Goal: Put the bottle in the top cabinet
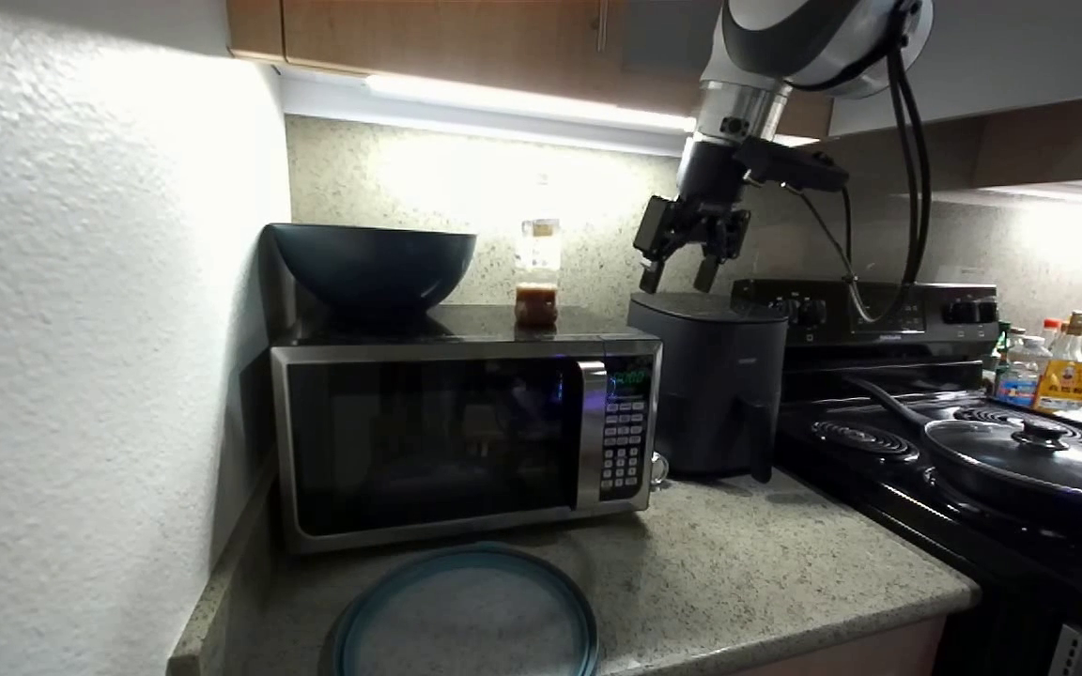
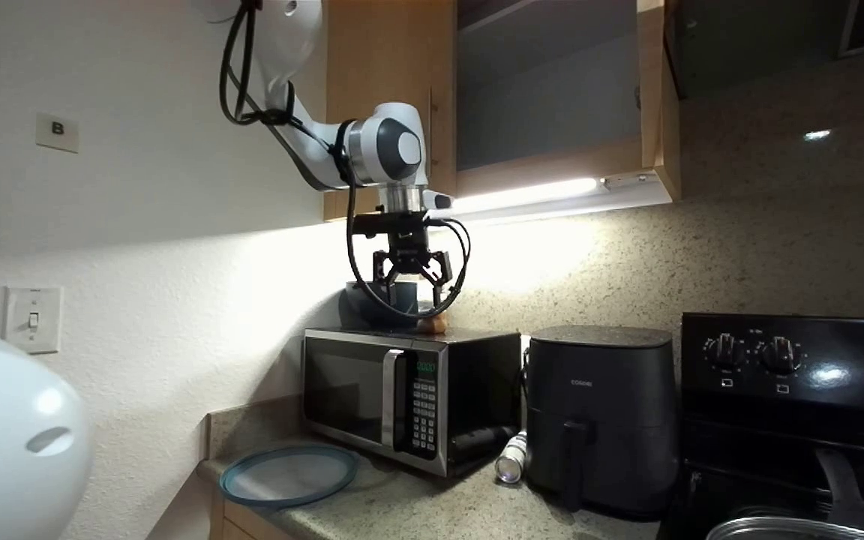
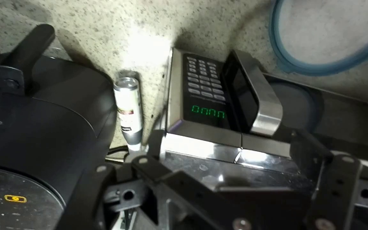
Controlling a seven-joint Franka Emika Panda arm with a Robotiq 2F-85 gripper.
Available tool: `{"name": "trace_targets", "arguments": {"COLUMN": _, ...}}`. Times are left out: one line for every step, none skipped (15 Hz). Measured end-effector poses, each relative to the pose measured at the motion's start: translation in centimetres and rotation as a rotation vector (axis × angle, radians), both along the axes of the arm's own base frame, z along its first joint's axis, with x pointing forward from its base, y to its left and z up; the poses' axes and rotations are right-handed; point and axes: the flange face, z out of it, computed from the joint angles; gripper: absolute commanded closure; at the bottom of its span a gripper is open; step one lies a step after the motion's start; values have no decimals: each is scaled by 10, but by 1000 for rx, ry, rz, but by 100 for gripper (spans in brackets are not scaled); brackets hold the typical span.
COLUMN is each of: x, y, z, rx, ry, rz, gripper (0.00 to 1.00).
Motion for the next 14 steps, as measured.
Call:
{"name": "trace_targets", "arguments": {"x": 7, "y": 6, "z": 2, "rx": 40, "ry": -43, "rz": -5, "gripper": 0}}
{"name": "trace_targets", "arguments": {"x": 16, "y": 13, "z": 4, "rx": 74, "ry": -91, "rz": -8, "gripper": 0}}
{"name": "trace_targets", "arguments": {"x": 25, "y": 20, "z": 5, "rx": 98, "ry": -142, "rz": -8, "gripper": 0}}
{"name": "trace_targets", "arguments": {"x": 34, "y": 27, "z": 6, "rx": 115, "ry": -192, "rz": -5, "gripper": 0}}
{"name": "trace_targets", "arguments": {"x": 42, "y": 33, "z": 6, "rx": 125, "ry": -240, "rz": -2, "gripper": 0}}
{"name": "trace_targets", "arguments": {"x": 51, "y": 38, "z": 5, "rx": 135, "ry": -280, "rz": -5, "gripper": 0}}
{"name": "trace_targets", "arguments": {"x": 58, "y": 41, "z": 2, "rx": 155, "ry": -300, "rz": -13, "gripper": 0}}
{"name": "trace_targets", "arguments": {"x": 63, "y": 43, "z": -1, "rx": 169, "ry": -306, "rz": -19, "gripper": 0}}
{"name": "trace_targets", "arguments": {"x": 67, "y": 43, "z": -4, "rx": 175, "ry": -307, "rz": -23, "gripper": 0}}
{"name": "trace_targets", "arguments": {"x": 69, "y": 43, "z": -4, "rx": 177, "ry": -307, "rz": -25, "gripper": 0}}
{"name": "trace_targets", "arguments": {"x": 69, "y": 43, "z": -4, "rx": 178, "ry": -309, "rz": -25, "gripper": 0}}
{"name": "trace_targets", "arguments": {"x": 69, "y": 43, "z": -3, "rx": 176, "ry": -310, "rz": -24, "gripper": 0}}
{"name": "trace_targets", "arguments": {"x": 71, "y": 43, "z": -1, "rx": 172, "ry": -329, "rz": -22, "gripper": 0}}
{"name": "trace_targets", "arguments": {"x": 74, "y": 43, "z": 0, "rx": 166, "ry": -361, "rz": -21, "gripper": 0}}
